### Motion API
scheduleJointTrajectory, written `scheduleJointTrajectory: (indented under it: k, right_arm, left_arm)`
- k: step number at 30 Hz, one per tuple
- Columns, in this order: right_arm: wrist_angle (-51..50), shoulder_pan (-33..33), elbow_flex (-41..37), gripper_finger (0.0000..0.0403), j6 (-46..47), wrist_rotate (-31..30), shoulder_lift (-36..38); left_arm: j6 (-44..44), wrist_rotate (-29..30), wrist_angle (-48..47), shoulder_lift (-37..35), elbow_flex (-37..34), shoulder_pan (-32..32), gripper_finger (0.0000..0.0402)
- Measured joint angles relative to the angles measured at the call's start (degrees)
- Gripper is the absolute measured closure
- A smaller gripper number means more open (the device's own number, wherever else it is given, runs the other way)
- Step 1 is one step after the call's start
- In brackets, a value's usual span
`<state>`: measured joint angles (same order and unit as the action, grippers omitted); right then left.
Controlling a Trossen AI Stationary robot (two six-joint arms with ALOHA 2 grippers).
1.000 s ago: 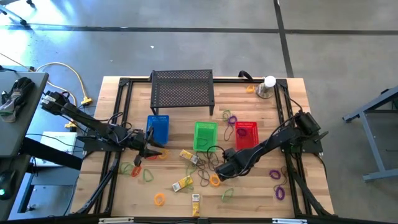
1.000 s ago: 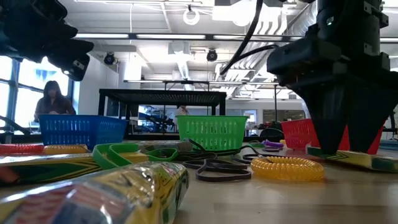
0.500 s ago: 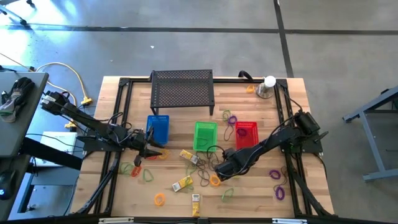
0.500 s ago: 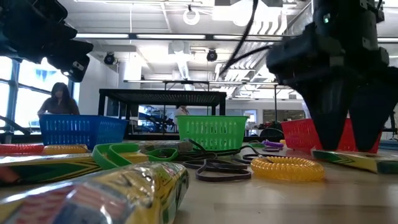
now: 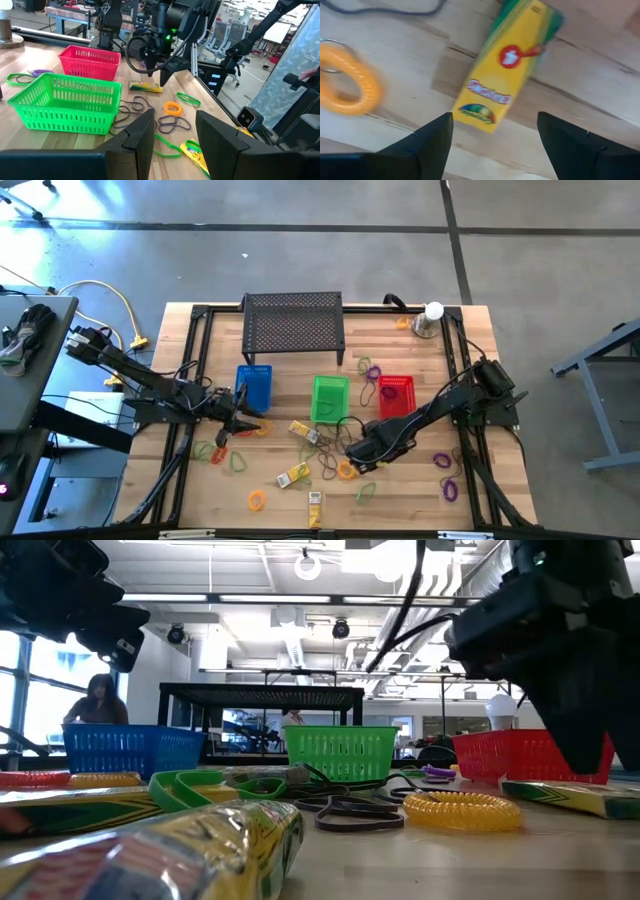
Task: Pick & Place Office Desk Supplies
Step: Put the crayon box into the blue bin
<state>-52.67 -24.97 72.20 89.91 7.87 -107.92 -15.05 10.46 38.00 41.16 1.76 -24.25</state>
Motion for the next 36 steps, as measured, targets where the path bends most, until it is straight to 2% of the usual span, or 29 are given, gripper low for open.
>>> scheduleJointTrajectory:
  k: [18,27,36]
  right_arm:
    - [1.18,0.76,0.0,0.0125,0.7,-6.17,-3.1]
    - [0.84,0.76,0.0,0.0127,-0.15,-6.29,-3.1]
    - [0.44,0.76,0.0,0.0184,-1.28,-7.78,-3.1]
  left_arm:
    - [0.01,-0.03,-0.28,-0.02,0.0,0.01,0.0262]
    - [0.02,-0.09,-0.28,-0.02,0.0,0.02,0.0262]
    - [0.02,-0.14,-0.28,-0.02,0.0,0.01,0.0262]
